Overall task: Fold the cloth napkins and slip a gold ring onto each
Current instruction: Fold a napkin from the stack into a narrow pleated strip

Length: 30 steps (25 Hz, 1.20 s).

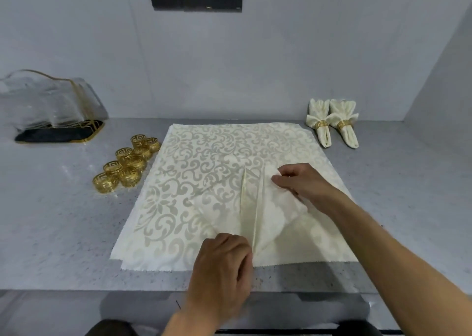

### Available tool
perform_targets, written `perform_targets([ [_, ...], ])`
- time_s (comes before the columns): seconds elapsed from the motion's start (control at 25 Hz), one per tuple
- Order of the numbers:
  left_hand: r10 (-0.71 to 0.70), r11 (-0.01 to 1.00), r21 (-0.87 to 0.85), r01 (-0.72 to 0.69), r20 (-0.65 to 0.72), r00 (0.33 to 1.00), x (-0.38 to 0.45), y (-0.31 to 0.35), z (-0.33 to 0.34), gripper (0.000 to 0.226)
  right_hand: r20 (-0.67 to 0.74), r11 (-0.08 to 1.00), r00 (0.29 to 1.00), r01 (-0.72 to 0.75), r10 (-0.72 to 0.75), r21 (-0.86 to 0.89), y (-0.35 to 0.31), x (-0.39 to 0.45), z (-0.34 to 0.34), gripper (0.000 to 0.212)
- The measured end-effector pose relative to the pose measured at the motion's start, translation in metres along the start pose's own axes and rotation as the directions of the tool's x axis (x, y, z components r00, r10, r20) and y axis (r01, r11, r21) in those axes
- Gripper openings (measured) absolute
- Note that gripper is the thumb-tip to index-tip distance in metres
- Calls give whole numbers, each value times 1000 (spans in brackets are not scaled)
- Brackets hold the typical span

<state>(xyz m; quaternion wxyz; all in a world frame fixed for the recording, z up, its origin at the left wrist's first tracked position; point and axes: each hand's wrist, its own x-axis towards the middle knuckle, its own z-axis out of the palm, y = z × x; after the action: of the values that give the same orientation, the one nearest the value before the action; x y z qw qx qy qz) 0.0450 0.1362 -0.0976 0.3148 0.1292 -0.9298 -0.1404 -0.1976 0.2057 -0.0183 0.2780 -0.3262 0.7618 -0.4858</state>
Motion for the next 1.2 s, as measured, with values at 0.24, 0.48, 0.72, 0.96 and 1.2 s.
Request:
perform_targets([
  [0.24,-60,998,-2,60,-116,991,4,-4,11,24,-101,991,988,110,-117,-71,15,37,38,18],
  [0.48,-84,996,-31,80,-157,984,0,-5,14,17,-196,933,949,178,-247,-313,28,46,53,14],
  [0.72,-43,999,0,43,-94,995,-4,-5,14,17,-199,843,943,128,-267,-523,30,54,62,13],
  [0.96,-133,977,-173,121,-57,990,8,0,-11,19,-394,796,812,136,-430,-589,-1,-8,58,8],
  [1.2,-436,899,59,433,188,880,80,-64,-44,35,-320,842,926,-6,-198,-540,20,-114,86,10],
])
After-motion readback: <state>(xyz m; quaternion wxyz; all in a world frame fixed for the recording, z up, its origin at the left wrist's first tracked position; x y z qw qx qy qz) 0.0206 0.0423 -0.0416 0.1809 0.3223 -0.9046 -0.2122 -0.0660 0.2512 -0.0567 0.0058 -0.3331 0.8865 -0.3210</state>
